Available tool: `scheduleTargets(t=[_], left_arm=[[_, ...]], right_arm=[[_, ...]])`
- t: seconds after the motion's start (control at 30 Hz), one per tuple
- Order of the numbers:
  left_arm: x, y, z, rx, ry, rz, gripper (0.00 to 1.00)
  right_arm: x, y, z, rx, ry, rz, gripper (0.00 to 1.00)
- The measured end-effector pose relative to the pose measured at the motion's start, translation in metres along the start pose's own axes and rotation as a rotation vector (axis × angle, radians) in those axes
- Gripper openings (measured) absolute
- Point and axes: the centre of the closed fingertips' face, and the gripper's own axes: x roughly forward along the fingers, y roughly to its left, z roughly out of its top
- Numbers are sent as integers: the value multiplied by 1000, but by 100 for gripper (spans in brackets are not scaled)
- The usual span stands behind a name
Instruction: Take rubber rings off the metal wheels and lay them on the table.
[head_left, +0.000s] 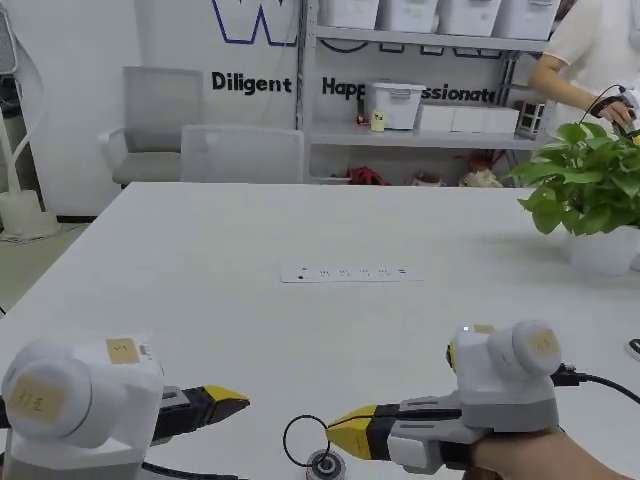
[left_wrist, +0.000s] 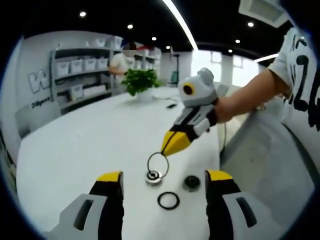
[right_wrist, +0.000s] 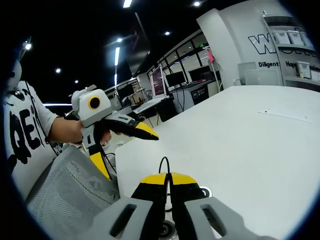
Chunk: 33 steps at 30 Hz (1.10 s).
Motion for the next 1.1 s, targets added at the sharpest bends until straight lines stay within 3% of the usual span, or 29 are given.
scheduleTargets(t=[0.3,1.1], left_arm=[[-8,-5,-5,-9,6,2,73],[-32,-1,-24,-45,25,58,80]], right_arm=[[3,6,-1,-1,5,17,0],[16,12,-12,18,43,46,0]])
